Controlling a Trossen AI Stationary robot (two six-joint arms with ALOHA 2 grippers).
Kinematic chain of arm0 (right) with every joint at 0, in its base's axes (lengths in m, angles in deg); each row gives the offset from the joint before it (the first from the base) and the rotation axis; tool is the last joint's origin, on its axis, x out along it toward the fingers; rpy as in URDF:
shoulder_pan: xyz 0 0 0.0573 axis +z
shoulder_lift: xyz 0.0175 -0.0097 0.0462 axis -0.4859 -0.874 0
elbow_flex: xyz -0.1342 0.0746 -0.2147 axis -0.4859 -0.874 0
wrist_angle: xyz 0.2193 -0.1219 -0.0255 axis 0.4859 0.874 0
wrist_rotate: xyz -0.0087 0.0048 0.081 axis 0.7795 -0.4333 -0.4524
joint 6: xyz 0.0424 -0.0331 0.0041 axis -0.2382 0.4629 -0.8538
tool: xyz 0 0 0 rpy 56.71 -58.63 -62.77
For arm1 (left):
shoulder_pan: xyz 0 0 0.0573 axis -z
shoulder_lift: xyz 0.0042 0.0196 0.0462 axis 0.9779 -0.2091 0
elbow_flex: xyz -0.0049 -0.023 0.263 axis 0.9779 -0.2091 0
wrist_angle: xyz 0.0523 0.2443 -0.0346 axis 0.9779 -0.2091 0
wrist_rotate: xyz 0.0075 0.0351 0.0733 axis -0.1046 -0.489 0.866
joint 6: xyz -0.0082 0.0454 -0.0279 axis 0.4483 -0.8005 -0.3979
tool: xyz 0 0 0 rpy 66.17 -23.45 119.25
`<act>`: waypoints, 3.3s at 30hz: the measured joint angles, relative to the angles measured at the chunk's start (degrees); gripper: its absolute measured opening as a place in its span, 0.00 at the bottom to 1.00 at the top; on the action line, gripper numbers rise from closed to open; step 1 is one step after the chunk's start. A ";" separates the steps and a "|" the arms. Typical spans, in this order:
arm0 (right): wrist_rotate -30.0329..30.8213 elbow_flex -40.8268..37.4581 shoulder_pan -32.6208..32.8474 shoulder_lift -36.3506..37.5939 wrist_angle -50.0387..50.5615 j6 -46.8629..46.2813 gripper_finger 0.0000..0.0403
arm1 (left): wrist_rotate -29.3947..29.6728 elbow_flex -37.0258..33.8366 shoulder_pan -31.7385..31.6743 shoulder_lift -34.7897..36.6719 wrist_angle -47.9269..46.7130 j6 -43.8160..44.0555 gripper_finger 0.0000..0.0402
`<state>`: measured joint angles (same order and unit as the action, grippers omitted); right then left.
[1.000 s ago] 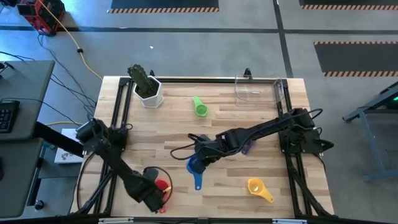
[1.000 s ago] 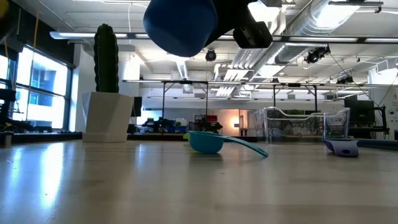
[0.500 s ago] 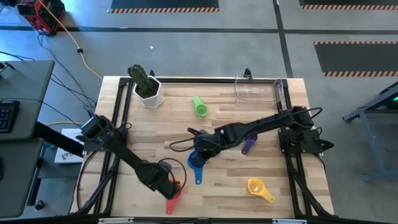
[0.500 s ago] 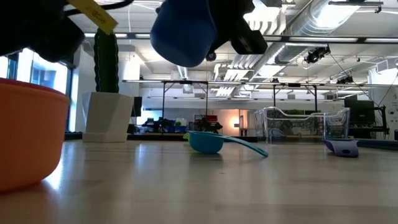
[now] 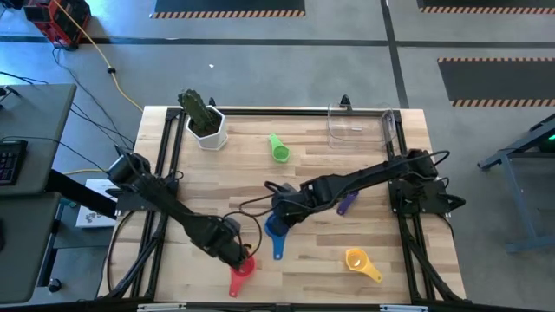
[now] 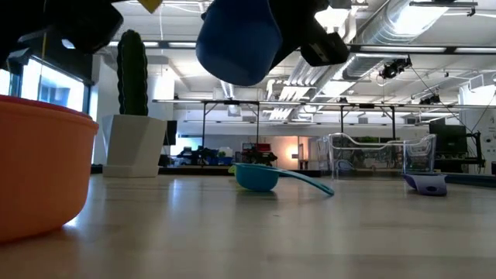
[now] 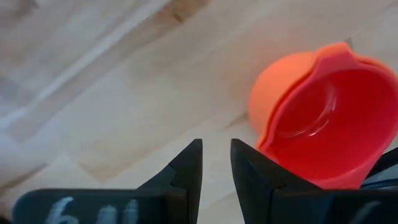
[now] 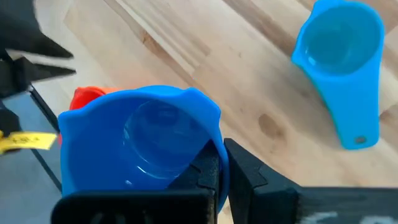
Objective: Nest measuring cups in basket
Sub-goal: Stack the blue measuring cup on the pink measuring cup
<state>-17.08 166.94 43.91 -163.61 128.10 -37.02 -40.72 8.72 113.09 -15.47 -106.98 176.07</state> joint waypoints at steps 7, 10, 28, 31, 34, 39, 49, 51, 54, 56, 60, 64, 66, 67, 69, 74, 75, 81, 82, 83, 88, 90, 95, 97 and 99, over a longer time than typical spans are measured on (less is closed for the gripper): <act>1.68 0.00 3.93 0.00 -0.86 -9.55 0.01 | 3.73 0.00 0.08 5.36 -7.12 -4.58 0.18; 3.74 0.00 5.70 0.00 -3.11 -14.13 0.01 | 6.46 0.00 -0.02 7.70 -9.10 -7.61 0.18; 23.61 0.00 10.40 0.00 -27.15 -21.22 0.01 | 13.26 0.02 -1.93 22.95 -23.51 -17.35 0.18; 25.29 0.00 10.27 0.00 -29.82 -19.56 0.01 | 13.73 0.02 -1.93 25.54 -25.43 -16.73 0.18; 26.19 0.00 10.18 0.00 -29.84 -19.71 0.01 | 14.83 0.02 -1.93 27.85 -27.27 -15.51 0.18; 26.65 0.00 10.19 -1.43 -30.81 -21.38 0.01 | 16.69 0.02 -1.93 30.57 -30.57 -12.32 0.18; 23.39 0.00 9.99 -3.10 -29.04 -20.96 0.01 | 15.51 0.02 1.25 28.70 -22.31 -8.10 0.18; 22.15 -0.01 9.56 -2.73 -27.80 -20.98 0.01 | 15.65 0.02 2.62 27.22 -20.54 -8.97 0.18; 21.43 0.00 9.41 -2.36 -28.24 -21.57 0.01 | 15.98 0.02 3.78 24.74 -20.91 -9.21 0.18; 21.20 0.00 9.52 -2.36 -28.42 -22.53 0.01 | 15.73 0.02 4.07 23.44 -21.50 -9.25 0.18; 21.55 0.07 10.09 -2.36 -31.72 -22.62 0.01 | 15.45 0.00 4.07 22.07 -21.52 -10.87 0.18; 23.22 5.30 10.63 -3.33 -30.18 -20.21 0.00 | 15.45 0.00 3.90 22.15 -21.72 -11.77 0.18; 23.99 9.79 10.95 -4.84 -27.28 -18.40 0.00 | 15.42 0.00 3.84 22.53 -22.03 -11.82 0.18; 24.03 12.30 11.03 -6.06 -25.42 -17.91 0.00 | 15.42 0.00 3.84 22.66 -22.35 -11.82 0.18; 23.74 17.42 11.07 -8.83 -19.94 -16.84 0.00 | 15.40 0.00 3.81 22.79 -23.08 -11.82 0.18; 21.87 28.21 11.10 -15.32 -10.69 -16.89 0.00 | 15.38 0.00 3.81 22.91 -25.65 -11.81 0.18; 21.19 29.94 11.10 -16.67 -9.42 -16.91 0.00 | 15.38 0.00 3.81 22.91 -26.31 -11.79 0.18; 17.53 37.06 11.10 -23.57 -5.16 -18.53 0.00 | 15.36 0.00 3.81 22.95 -27.54 -11.75 0.18; 16.56 37.67 11.10 -24.42 -4.26 -19.18 0.00 | 15.31 0.00 3.81 22.93 -27.48 -11.73 0.18; 15.73 38.09 11.10 -25.26 -3.07 -19.71 0.00 | 15.32 0.00 3.81 22.95 -27.59 -11.73 0.18; 13.12 38.48 11.10 -28.09 -0.74 -21.81 0.00 | 15.31 0.00 3.84 22.93 -27.51 -11.31 0.18; 12.99 38.62 11.10 -28.59 -0.06 -22.05 0.00 | 15.31 0.00 3.84 22.94 -27.58 -11.27 0.18; 11.15 38.62 11.10 -29.78 0.93 -22.45 0.00 | 15.31 0.00 3.84 22.93 -27.49 -10.29 0.18; 11.17 38.62 11.10 -29.80 1.71 -22.47 0.00 | 15.31 0.00 3.84 22.93 -27.52 -10.26 0.18; 10.85 38.64 11.10 -30.19 2.49 -22.47 0.00 | 15.31 0.00 3.84 22.93 -27.52 -10.24 0.18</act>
<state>-6.22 205.58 55.00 -193.80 130.59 -59.49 -25.41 8.72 116.93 7.46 -134.50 165.83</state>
